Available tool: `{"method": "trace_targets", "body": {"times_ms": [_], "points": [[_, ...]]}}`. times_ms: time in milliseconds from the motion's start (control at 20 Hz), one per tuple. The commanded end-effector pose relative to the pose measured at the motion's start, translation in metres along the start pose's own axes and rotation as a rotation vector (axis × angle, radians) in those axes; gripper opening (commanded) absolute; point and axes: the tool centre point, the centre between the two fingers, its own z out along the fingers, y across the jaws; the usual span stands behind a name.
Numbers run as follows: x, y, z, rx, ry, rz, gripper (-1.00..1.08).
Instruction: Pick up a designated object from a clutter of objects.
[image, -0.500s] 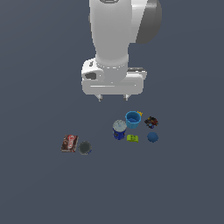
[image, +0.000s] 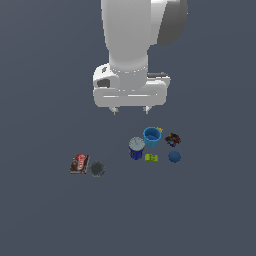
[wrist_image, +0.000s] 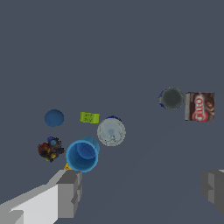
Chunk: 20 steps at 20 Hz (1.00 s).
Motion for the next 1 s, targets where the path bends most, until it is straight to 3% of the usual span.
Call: {"method": "trace_targets", "body": {"times_ms": [0, 950], "points": [[0.002, -0.001, -0.003, 0.006, 0.009, -0.002, 1.00], [0.005, -0.028, 0.029, -0.015, 0.008, 0.120, 1.00]]}}
